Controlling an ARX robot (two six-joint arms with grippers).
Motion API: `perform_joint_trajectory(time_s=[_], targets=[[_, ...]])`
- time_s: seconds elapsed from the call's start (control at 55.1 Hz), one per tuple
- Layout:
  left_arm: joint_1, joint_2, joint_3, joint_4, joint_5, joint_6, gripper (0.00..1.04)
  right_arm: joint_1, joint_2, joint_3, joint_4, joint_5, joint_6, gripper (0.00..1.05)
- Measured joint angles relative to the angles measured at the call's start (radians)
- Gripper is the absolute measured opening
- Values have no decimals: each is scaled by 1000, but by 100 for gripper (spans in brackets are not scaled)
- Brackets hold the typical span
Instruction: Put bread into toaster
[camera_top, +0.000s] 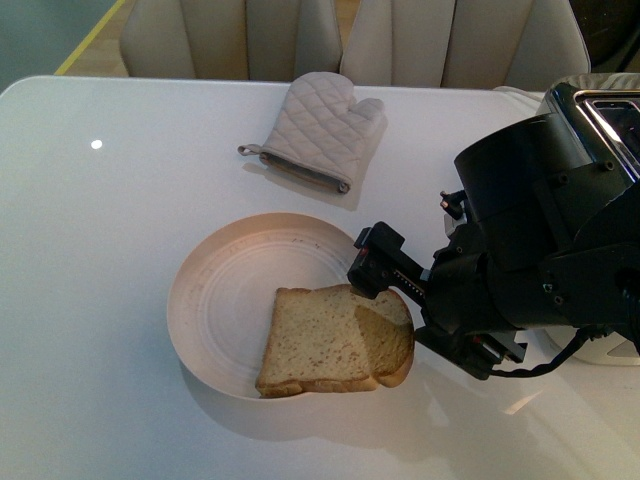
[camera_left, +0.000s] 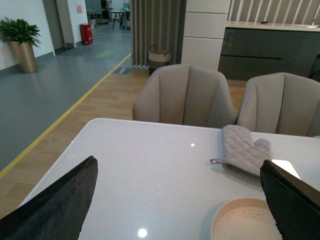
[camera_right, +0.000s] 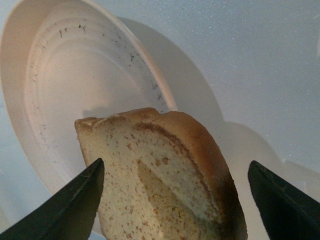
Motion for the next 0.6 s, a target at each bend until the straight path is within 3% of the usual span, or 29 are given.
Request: perform_joint_trajectory(time_s=[0.417, 0.526, 0.599], targets=[[0, 0, 0, 0, 0, 0, 97, -9, -6, -6, -5, -16, 38, 16], [0, 0, 0, 0, 0, 0, 97, -21, -30, -13, 1, -18, 40, 3], [0, 0, 0, 0, 0, 0, 97, -30, -49, -14, 10, -19, 40, 3]])
